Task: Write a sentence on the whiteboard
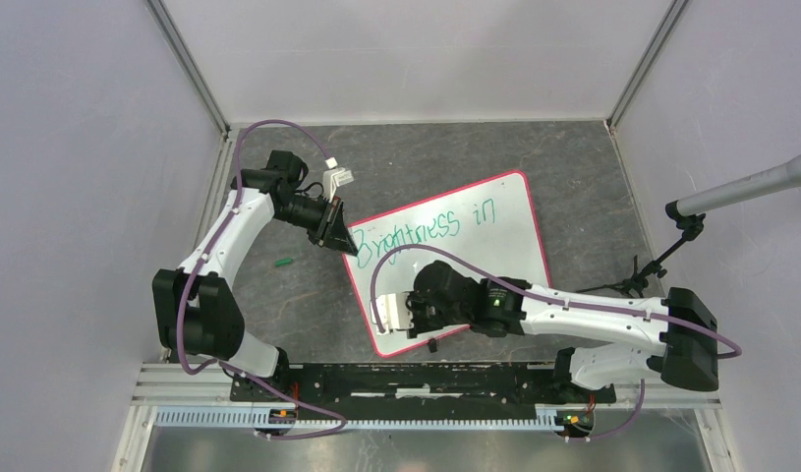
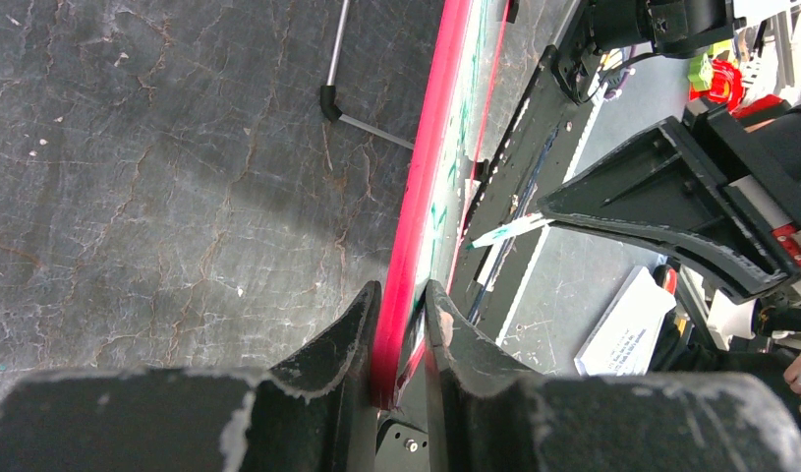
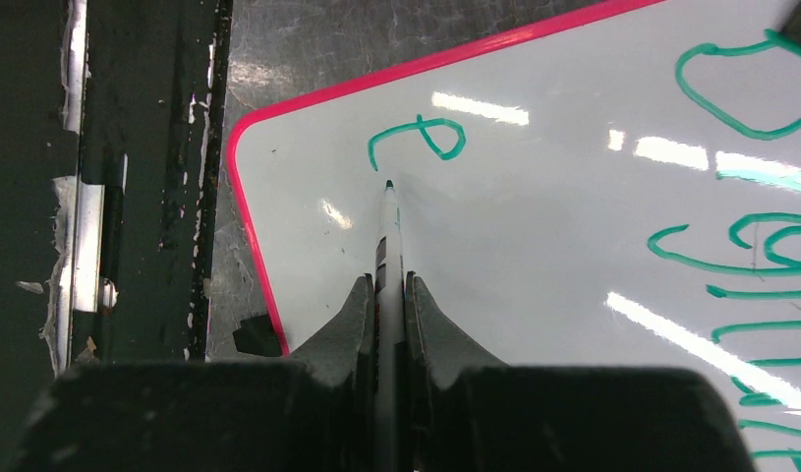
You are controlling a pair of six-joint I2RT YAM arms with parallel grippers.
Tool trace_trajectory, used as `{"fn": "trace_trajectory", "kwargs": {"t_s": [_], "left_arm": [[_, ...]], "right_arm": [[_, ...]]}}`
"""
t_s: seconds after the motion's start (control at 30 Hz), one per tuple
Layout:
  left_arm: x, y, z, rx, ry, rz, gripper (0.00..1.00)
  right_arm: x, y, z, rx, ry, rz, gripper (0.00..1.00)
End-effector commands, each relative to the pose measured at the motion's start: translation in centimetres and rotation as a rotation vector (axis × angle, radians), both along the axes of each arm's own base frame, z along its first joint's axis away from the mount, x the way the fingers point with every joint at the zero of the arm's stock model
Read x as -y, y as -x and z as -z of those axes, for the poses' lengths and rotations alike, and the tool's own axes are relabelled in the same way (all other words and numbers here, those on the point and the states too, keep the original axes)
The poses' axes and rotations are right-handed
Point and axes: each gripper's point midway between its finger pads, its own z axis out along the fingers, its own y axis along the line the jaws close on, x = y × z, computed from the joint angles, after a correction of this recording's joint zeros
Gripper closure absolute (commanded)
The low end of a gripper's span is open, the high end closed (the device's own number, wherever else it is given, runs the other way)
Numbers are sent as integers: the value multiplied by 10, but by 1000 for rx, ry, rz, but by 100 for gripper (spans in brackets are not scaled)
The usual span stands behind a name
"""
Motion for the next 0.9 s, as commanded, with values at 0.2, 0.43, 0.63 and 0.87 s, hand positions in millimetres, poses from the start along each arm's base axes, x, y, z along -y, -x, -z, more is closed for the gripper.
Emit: {"fn": "trace_trajectory", "kwargs": {"t_s": [0.2, 0.43, 0.63, 0.87], "left_arm": [[-4, -3, 7, 42, -46, 2, 98], [-4, -4, 8, 36, -44, 2, 98], [-4, -3, 9, 31, -43, 2, 98], [-4, -3, 8, 37, -44, 3, 98]], "right_arm": [[-8, -18, -40, 58, -98, 66, 100], [-16, -22, -45, 62, -124, 79, 100], [-20, -24, -42, 61, -123, 81, 100], [-15, -34, -32, 96, -91, 119, 100]]}}
